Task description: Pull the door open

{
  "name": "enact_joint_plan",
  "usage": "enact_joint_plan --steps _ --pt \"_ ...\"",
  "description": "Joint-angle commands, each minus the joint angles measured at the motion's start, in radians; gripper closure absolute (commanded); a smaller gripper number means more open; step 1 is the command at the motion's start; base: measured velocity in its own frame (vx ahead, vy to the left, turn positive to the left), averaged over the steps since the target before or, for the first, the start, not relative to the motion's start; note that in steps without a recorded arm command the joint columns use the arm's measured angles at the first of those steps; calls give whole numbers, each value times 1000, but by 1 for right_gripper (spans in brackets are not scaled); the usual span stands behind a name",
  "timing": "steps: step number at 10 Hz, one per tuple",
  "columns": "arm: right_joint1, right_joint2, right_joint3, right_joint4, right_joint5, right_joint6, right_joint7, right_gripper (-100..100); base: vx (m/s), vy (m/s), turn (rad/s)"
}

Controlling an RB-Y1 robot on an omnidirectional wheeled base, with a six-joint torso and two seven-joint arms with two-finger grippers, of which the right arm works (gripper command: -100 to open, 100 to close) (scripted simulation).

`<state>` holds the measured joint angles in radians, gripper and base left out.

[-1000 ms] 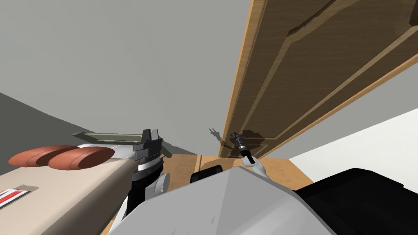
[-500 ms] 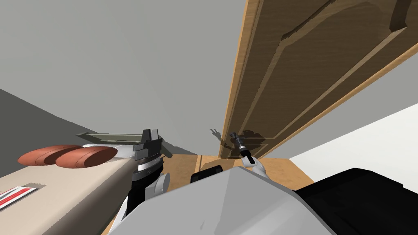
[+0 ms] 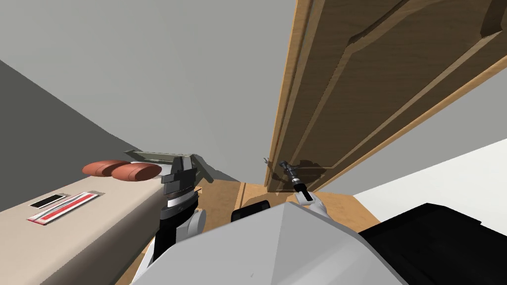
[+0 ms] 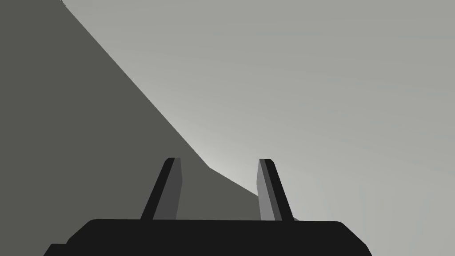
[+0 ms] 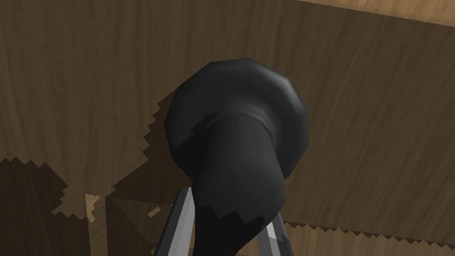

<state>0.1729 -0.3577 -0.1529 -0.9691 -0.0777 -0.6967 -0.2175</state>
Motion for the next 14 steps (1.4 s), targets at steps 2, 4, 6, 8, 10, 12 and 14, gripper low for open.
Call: enact_joint_plan --steps 2,4,6,8,10,12,14 --pt "21 -24 22 0 7 -29 -30 100 -200 -47 131" --pt "37 -43 38 -3 11 -49 -53 100 -208 -28 124" --pt "38 -43 42 -1 12 -48 -57 100 -154 -50 83" --pt "68 -64 59 1 18 -89 -83 100 -194 -48 174" --pt "91 -82 70 1 22 -120 -102 100 -206 -43 132" --pt "118 -104 83 0 27 -157 -124 100 -228 -38 145" --pt "136 -118 91 0 30 -182 -139 100 -223 -75 135"
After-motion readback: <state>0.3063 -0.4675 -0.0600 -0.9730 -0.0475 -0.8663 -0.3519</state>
